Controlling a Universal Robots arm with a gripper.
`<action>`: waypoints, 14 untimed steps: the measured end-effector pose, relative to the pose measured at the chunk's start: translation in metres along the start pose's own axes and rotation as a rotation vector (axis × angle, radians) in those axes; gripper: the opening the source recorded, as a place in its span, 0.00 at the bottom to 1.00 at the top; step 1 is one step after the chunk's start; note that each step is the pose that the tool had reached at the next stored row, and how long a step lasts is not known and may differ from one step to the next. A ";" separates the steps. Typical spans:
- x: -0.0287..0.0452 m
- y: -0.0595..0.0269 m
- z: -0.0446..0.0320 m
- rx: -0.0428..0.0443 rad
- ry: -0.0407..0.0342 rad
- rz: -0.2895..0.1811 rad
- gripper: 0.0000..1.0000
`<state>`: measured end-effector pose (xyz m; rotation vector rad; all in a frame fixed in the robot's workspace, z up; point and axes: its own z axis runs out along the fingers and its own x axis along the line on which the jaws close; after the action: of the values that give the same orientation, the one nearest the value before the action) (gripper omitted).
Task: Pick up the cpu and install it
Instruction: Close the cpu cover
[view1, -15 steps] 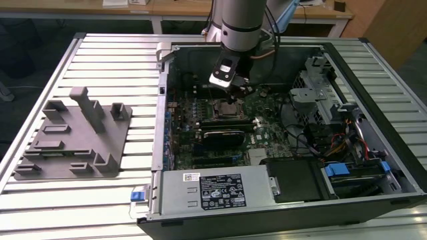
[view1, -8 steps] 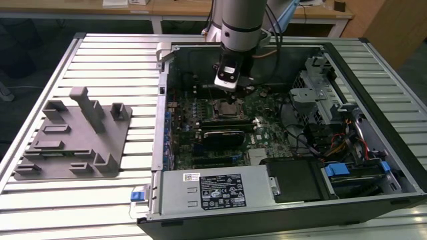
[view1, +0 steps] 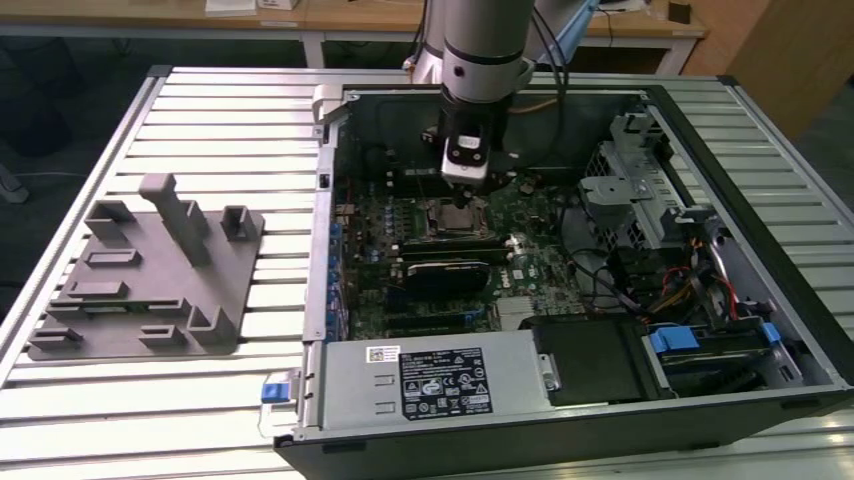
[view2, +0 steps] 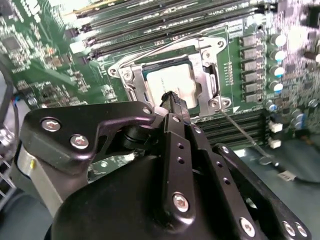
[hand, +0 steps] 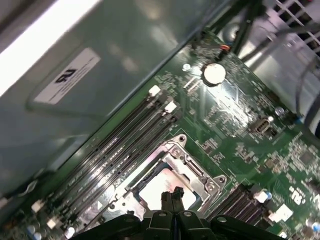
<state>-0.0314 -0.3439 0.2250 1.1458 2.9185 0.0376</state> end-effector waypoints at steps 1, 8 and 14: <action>0.0000 0.0000 0.0000 0.0000 0.0005 -0.018 0.11; 0.0000 0.0000 0.0002 0.0005 0.0036 -0.145 0.11; 0.0000 0.0000 0.0003 0.0009 0.0062 -0.255 0.11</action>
<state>-0.0314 -0.3439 0.2246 0.7660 3.0436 0.0384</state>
